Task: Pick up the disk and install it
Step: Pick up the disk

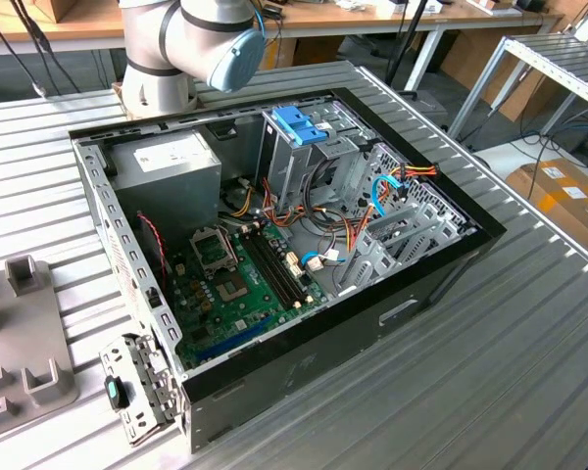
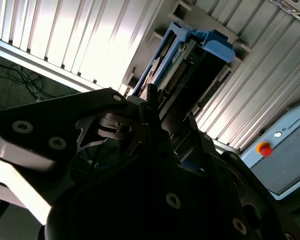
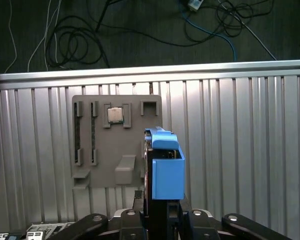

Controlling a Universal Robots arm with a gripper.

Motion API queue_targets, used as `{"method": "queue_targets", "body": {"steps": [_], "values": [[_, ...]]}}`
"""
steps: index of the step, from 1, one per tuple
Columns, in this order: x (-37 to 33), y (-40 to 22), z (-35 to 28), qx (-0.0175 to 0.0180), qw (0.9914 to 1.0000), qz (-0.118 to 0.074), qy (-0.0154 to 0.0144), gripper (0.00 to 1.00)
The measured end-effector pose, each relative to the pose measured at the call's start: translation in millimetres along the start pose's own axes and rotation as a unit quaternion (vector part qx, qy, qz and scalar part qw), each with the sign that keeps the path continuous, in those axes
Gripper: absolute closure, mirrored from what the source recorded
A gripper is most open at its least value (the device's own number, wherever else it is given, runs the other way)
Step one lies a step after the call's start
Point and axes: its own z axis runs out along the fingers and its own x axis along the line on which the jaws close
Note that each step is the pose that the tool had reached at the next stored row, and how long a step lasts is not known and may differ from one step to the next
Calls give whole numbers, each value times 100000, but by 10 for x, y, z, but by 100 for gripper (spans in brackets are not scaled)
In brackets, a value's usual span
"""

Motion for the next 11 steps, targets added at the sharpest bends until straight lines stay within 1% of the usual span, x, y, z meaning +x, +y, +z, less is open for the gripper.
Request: {"method": "queue_targets", "body": {"steps": [9, 11], "values": [[-10, -157, 6, -1, 100000, -2, -2, 65], [-14, -211, 7, -4, 100000, 0, 1, 65]]}}
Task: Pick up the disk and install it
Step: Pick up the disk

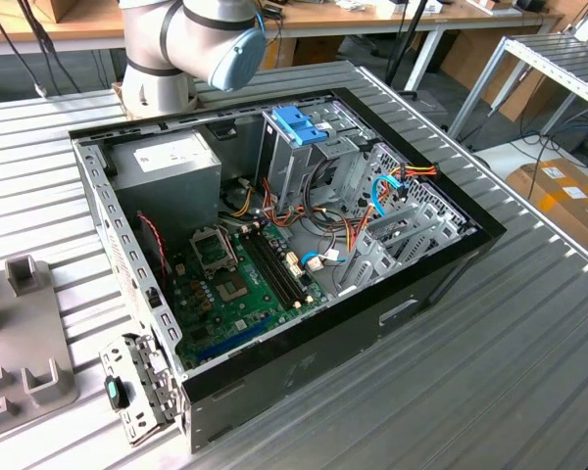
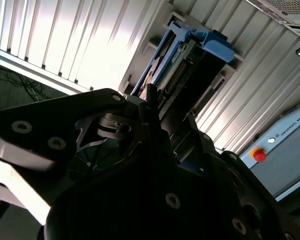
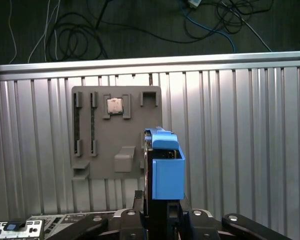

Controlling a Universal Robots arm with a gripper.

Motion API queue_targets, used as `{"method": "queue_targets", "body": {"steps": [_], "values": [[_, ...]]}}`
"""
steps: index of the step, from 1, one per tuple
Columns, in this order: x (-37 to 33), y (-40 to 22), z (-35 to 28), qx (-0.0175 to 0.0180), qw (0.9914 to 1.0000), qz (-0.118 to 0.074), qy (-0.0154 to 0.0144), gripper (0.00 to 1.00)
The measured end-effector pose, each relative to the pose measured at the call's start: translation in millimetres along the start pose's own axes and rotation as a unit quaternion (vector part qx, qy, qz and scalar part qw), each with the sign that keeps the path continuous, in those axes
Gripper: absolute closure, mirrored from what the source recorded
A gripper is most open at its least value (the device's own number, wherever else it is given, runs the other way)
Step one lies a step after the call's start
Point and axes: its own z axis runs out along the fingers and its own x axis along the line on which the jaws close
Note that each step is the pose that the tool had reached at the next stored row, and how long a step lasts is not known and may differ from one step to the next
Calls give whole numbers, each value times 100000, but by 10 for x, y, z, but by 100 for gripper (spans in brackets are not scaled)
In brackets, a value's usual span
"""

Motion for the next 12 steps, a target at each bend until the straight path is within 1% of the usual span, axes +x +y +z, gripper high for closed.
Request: {"method": "queue_targets", "body": {"steps": [1, 3, 4, 7, 12], "values": [[-2, -29, 1, 1, 100000, 0, 1, 65], [-4, -62, 3, 3, 100000, 1, -1, 65], [-6, -94, 4, 0, 100000, -2, 1, 65], [-10, -139, 5, 1, 100000, 0, 0, 65], [-10, -144, 5, 2, 100000, 1, 1, 65]]}}
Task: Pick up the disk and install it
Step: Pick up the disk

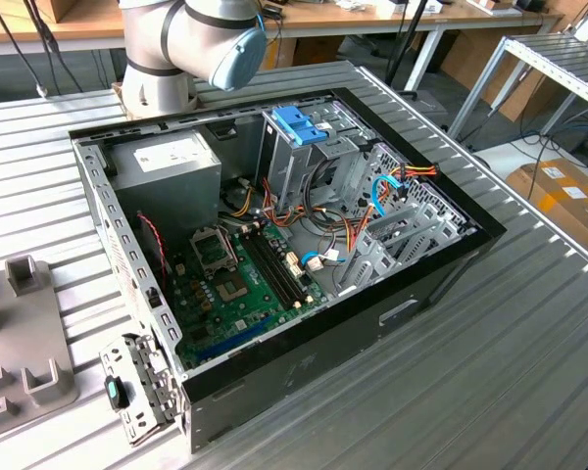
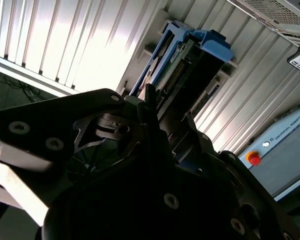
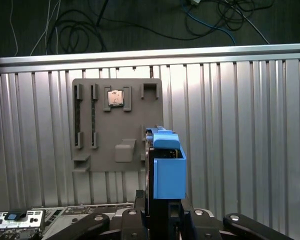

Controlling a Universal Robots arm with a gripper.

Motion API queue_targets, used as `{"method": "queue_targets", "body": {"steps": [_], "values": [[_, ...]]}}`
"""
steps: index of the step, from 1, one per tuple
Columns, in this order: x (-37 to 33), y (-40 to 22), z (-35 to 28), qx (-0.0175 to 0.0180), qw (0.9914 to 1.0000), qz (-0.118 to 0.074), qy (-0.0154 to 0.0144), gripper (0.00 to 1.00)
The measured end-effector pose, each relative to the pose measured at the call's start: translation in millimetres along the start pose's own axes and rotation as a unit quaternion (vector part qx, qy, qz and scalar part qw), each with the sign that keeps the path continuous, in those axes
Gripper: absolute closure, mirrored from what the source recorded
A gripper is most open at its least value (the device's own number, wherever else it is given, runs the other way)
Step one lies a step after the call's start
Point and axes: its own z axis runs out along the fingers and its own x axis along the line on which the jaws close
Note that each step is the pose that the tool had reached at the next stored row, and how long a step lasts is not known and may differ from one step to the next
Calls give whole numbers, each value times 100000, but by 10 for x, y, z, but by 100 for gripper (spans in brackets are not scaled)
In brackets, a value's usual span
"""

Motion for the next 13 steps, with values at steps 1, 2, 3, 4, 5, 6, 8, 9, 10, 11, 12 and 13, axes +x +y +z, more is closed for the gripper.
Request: {"method": "queue_targets", "body": {"steps": [1, 2, 3, 4, 5, 6, 8, 9, 10, 11, 12, 13], "values": [[0, -1, 0, -1, 100000, -3, -1, 65], [0, -1, 0, -3, 100000, 1, 1, 65], [0, -4, 0, -1, 100000, -2, -2, 65], [-1, -11, 0, -3, 100000, -7, 1, 65], [-1, -18, 0, -4, 100000, -5, 1, 65], [-2, -25, 1, -5, 100000, 1, 3, 65], [-3, -60, 2, -1, 100000, -3, 0, 65], [-4, -74, 3, -1, 100000, -5, -3, 65], [-6, -100, 4, 1, 100000, -1, -1, 65], [-7, -119, 4, -3, 100000, -1, -1, 65], [-8, -137, 5, -4, 100000, -2, 1, 65], [-9, -151, 5, -3, 100000, 0, 1, 65]]}}
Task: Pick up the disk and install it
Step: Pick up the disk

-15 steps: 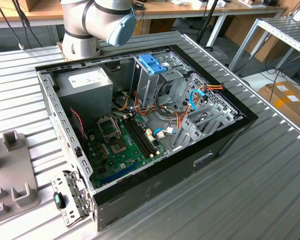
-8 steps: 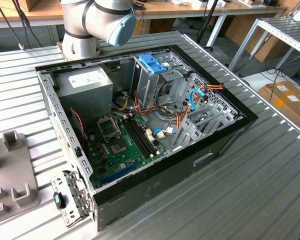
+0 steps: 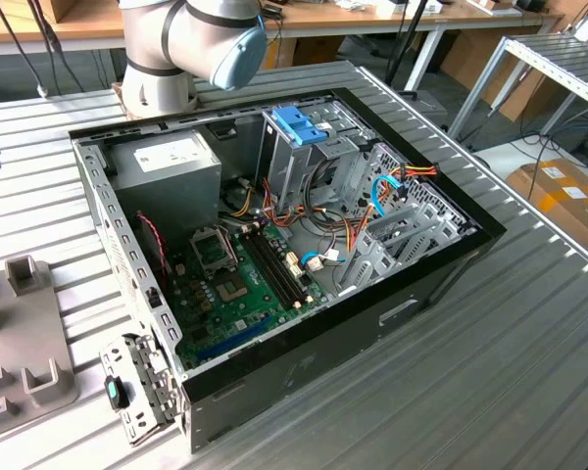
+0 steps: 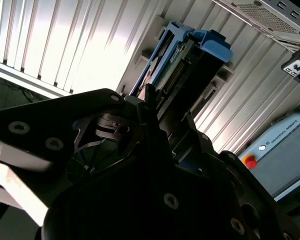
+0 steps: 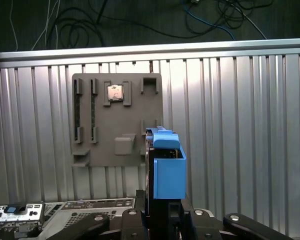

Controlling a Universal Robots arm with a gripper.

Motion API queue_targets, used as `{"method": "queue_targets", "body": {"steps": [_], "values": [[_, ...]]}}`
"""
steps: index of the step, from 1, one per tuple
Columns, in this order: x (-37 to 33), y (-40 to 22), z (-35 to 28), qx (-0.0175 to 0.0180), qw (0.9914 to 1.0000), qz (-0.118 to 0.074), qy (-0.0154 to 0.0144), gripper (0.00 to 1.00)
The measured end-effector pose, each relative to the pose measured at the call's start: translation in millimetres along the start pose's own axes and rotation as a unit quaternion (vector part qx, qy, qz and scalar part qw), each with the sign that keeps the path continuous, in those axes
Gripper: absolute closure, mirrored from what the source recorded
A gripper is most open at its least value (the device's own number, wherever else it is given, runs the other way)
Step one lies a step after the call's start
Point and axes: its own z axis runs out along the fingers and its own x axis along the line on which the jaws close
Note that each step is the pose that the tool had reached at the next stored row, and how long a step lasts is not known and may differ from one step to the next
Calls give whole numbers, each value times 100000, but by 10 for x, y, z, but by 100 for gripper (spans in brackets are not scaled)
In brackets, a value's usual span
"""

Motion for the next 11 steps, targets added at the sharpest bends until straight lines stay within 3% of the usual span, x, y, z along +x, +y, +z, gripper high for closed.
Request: {"method": "queue_targets", "body": {"steps": [11], "values": [[-14, -239, 9, 1, 100000, -4, -1, 65]]}}
